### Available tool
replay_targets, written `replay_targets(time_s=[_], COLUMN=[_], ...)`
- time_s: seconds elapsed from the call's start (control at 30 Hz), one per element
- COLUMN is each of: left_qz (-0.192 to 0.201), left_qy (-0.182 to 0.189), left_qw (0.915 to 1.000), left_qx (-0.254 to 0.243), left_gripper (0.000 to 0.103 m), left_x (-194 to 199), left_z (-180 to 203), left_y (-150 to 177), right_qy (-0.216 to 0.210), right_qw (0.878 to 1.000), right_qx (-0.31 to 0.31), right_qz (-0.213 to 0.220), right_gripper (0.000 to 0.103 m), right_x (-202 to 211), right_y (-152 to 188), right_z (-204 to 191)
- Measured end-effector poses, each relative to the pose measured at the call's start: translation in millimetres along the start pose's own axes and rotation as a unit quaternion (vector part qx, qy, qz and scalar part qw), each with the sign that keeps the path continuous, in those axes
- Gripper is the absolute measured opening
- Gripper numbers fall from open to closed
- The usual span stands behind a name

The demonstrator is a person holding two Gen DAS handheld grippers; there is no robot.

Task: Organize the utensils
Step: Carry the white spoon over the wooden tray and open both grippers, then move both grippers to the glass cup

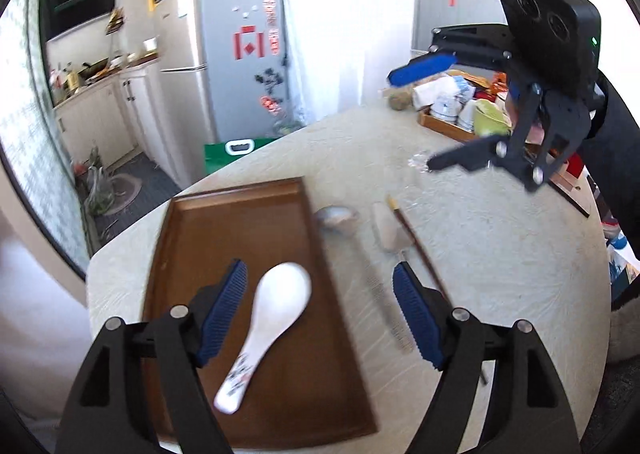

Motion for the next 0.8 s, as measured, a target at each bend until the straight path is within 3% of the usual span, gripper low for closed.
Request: replay_targets(time_s=[0.13, 0.33, 0.43, 0.57, 0.8], left_qz=[-0.007, -0.015, -0.024, -0.030, -0.039], left_qy=[0.027, 0.065, 0.079, 0.084, 0.095], left_qw=[0.9995, 0.9971, 0.9955, 0.9948, 0.9942], left_qx=[-0.014, -0.037, -0.046, -0.050, -0.033], left_gripper=[0.078, 0.078, 0.078, 0.078, 0.078], left_x=[-38, -90, -120, -147, -172], left_z=[27, 75, 89, 94, 84], left_y=[-21, -39, -45, -51, -55], right_qy=[0.031, 0.013, -0.034, -0.058, -0.104], right_qw=[0.997, 0.988, 0.981, 0.980, 0.975], right_qx=[-0.070, -0.149, -0.185, -0.189, -0.191], right_qz=[-0.027, -0.045, -0.039, -0.034, -0.046], right_gripper=[0.079, 0.079, 0.078, 0.078, 0.060], right_x=[15, 11, -2, -18, -48], right_y=[55, 120, 130, 133, 125], right_z=[37, 56, 53, 51, 45])
Point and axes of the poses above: each gripper's, at about its wrist camera, not at the fingertips, and x roughly against the way its jaws point, z to its right, y to its underside, the point moved 8 cm from there along -x, roughly the way its jaws point, and after that the axes turned 5 degrees about y, right-handed, at the moved point
